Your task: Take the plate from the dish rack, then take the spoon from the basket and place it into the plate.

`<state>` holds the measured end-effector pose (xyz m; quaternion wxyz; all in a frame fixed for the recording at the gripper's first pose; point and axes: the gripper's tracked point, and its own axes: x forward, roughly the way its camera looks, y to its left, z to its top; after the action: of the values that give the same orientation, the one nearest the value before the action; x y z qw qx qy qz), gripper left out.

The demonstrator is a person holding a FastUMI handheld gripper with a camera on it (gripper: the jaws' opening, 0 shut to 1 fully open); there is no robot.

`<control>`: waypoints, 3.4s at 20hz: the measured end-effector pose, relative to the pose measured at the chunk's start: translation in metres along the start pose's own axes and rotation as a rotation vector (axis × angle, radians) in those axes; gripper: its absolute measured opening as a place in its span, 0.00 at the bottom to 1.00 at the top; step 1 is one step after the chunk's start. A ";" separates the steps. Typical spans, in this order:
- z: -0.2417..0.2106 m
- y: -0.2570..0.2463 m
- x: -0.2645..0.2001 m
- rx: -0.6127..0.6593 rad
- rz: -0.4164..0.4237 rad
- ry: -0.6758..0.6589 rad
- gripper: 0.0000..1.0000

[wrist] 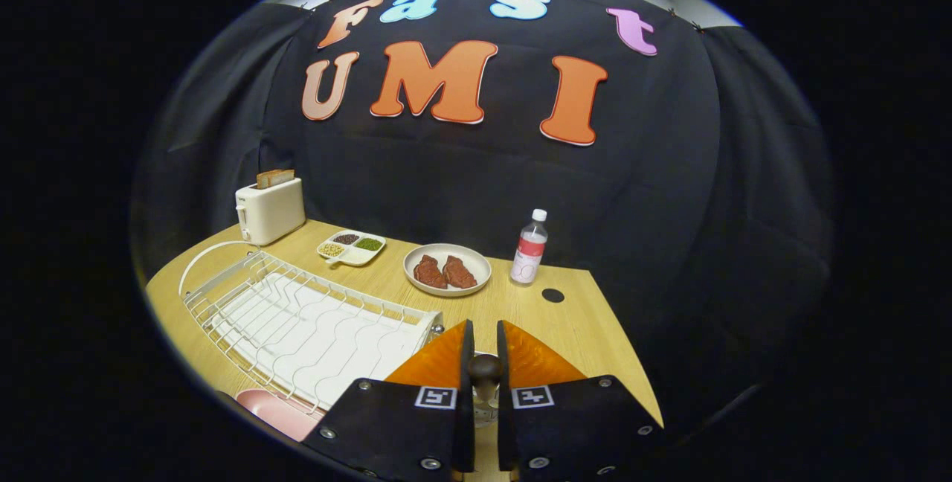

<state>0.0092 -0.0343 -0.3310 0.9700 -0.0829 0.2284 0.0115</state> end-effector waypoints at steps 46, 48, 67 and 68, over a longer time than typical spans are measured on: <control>-0.082 0.167 -0.117 0.011 0.457 0.208 0.12; -0.083 0.172 -0.122 -0.008 0.465 0.197 0.13; -0.117 0.267 -0.142 -0.415 0.579 0.153 0.26; -0.119 0.269 -0.140 -0.418 0.578 0.155 0.26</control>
<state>-0.1850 0.2135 -0.4149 0.8685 -0.2120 0.3080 0.3254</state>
